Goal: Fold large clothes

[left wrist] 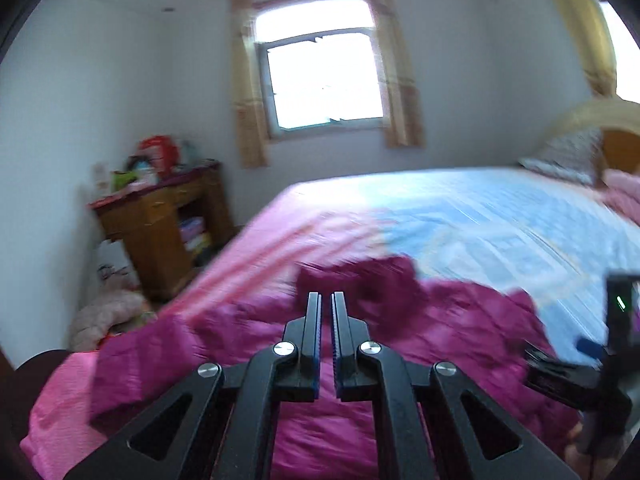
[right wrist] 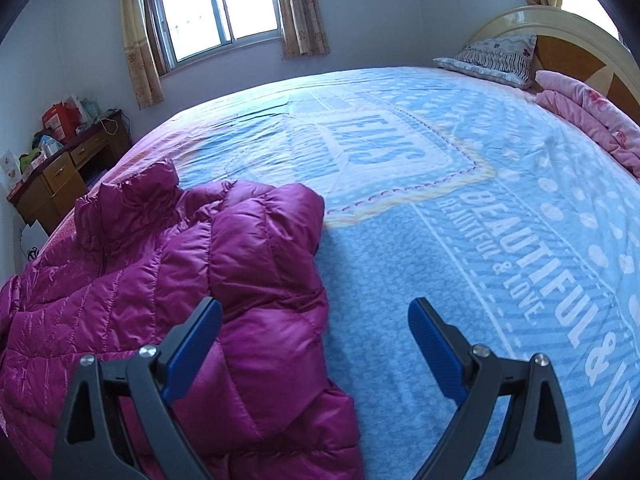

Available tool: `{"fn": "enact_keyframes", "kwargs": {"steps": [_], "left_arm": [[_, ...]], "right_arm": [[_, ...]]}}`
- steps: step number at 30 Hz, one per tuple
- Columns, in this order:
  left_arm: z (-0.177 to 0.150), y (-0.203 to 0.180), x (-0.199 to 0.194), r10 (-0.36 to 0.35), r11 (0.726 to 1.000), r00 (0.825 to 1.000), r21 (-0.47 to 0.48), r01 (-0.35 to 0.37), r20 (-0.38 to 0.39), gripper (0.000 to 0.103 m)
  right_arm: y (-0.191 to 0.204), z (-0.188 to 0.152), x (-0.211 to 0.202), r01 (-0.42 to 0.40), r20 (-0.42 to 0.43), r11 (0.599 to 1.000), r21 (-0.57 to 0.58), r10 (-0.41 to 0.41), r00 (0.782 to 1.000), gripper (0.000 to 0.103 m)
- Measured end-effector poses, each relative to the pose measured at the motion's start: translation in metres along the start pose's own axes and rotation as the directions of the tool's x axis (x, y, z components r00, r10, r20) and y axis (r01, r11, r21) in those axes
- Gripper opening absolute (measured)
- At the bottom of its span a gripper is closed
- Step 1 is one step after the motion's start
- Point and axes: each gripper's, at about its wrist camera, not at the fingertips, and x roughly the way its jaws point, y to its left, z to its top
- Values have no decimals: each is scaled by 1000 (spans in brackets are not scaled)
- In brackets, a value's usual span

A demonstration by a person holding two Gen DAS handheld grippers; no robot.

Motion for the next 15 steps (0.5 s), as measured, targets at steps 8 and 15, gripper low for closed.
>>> {"fn": "enact_keyframes", "kwargs": {"steps": [8,15], "left_arm": [[-35,-39,28,-43,997,990,60,51,-134,4],[-47,55,43,-21,985,955,-171,-31,-294,4]], "right_arm": [[0,0,1,-12,-1,1000,7,12,1000,96],[0,0,1,-16,1,1000,11,16,1000,96]]}}
